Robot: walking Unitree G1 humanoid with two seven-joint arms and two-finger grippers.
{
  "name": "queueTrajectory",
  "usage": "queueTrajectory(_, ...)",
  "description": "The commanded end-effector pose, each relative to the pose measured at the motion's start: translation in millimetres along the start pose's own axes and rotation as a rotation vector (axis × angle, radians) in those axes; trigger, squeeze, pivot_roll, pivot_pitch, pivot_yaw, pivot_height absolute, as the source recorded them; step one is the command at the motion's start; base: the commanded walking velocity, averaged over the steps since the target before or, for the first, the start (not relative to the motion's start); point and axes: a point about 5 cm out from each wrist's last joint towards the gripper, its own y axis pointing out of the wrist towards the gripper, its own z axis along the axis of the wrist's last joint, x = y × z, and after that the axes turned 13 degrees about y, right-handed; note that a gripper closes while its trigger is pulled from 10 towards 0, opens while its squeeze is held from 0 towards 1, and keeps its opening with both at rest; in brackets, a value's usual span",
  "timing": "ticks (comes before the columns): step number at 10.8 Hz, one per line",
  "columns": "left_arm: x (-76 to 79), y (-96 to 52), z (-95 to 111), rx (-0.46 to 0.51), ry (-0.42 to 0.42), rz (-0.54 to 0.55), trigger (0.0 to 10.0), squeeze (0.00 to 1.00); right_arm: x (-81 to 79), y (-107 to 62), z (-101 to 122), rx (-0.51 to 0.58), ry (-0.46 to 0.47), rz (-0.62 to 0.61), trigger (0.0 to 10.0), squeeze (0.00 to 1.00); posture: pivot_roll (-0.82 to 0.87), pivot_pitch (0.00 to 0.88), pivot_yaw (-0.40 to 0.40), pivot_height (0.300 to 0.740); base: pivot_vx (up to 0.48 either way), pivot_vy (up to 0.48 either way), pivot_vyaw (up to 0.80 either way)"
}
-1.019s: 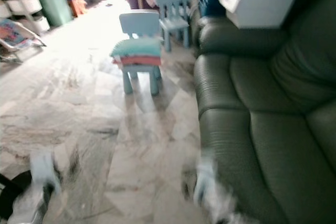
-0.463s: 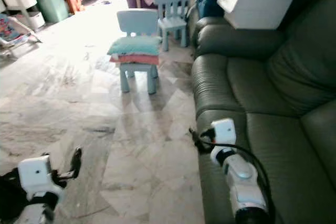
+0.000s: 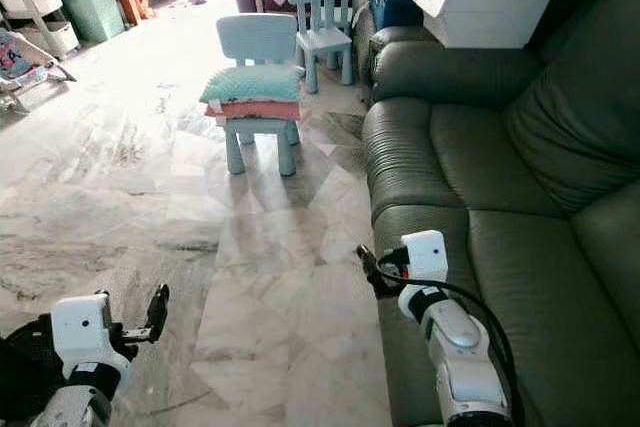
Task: Move the pillow to the sofa
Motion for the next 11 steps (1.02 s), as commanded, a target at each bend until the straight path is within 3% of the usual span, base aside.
queueTrajectory(1,-8.0,2.1,4.7,0.006,0.0,0.031,10.0,0.0,-3.0,1.1,3.3,0.004,-0.007,0.012,10.0,0.0,-0.16,0.01,0.02,0.74,0.0,0.277,0.0)
queueTrajectory(10,-12.8,13.1,7.6,-0.009,0.003,0.073,10.0,0.0,-8.6,1.4,11.3,0.016,-0.014,0.001,10.0,0.0,-0.17,0.009,0.032,0.74,0.0,0.451,0.0)
queueTrajectory(11,-11.7,13.4,9.3,0.012,-0.048,0.052,10.0,0.0,-9.8,1.5,13.2,0.02,-0.016,-0.001,10.0,0.0,-0.18,0.012,0.036,0.74,0.0,0.0,0.0)
